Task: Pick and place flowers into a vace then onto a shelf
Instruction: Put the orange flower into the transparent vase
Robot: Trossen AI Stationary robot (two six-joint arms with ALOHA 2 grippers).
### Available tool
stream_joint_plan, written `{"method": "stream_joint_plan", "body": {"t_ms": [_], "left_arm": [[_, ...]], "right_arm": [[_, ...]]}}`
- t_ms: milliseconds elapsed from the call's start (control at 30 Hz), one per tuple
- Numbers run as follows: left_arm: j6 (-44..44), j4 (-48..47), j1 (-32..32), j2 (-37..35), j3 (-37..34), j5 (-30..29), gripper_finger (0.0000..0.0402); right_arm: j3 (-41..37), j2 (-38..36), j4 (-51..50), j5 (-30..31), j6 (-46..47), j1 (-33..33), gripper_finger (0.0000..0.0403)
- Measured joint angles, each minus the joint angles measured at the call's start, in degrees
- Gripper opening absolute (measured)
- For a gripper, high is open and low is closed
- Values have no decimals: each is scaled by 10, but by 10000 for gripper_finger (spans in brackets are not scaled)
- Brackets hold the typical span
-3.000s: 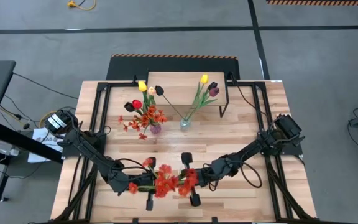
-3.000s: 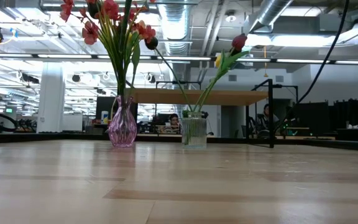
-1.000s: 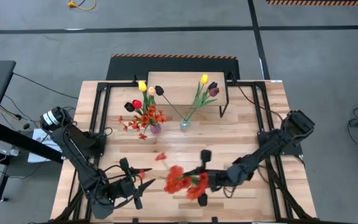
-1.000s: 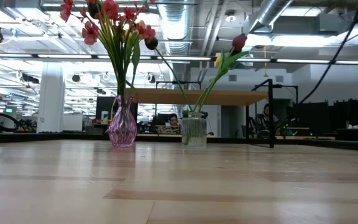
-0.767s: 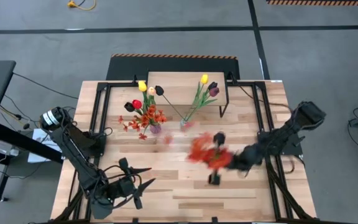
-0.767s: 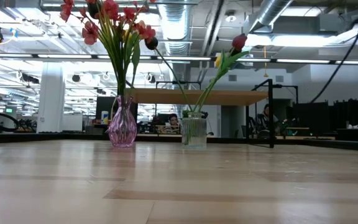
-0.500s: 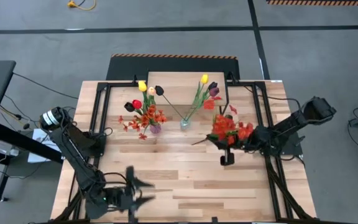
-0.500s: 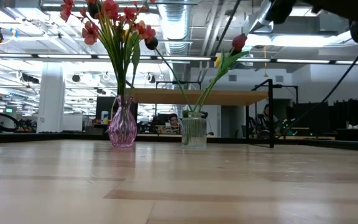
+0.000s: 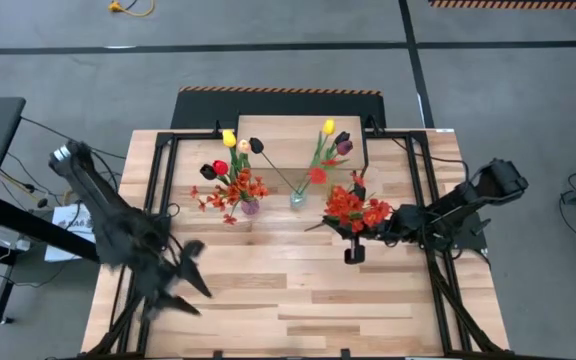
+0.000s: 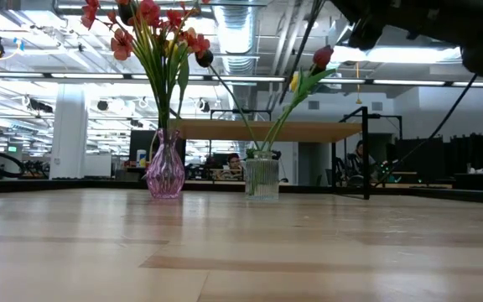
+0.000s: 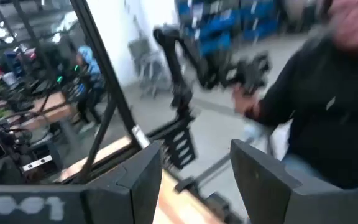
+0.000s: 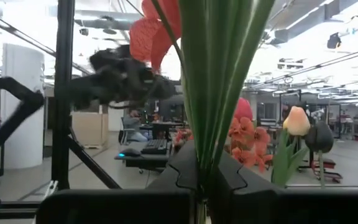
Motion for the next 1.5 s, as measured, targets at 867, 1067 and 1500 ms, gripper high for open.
{"method": "stream_joint_plan", "body": {"t_ms": [867, 1067, 1500], "left_arm": [[-115, 318, -68, -194, -391, -257, 178], [-102, 318, -76, -194, -391, -261, 178], [-107, 317, -76, -194, -391, -261, 178]], "right_arm": [[85, 7, -175, 31, -5, -75, 1], [102, 6, -181, 30, -22, -82, 1], [103, 6, -173, 9, -19, -139, 1]]}}
